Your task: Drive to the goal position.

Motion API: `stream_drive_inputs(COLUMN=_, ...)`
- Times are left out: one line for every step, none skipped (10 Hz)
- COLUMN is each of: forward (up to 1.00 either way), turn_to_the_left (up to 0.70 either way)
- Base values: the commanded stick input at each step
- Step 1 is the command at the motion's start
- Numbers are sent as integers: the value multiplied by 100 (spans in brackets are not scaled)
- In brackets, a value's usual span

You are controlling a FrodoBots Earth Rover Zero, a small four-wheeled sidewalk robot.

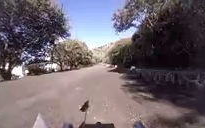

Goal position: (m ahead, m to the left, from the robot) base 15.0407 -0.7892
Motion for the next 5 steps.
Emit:
stream_drive_inputs(forward=50, turn_to_the_left=-50)
stream_drive_inputs(forward=50, turn_to_the_left=-50)
stream_drive_inputs(forward=50, turn_to_the_left=-50)
stream_drive_inputs(forward=50, turn_to_the_left=-50)
stream_drive_inputs(forward=50, turn_to_the_left=-50)
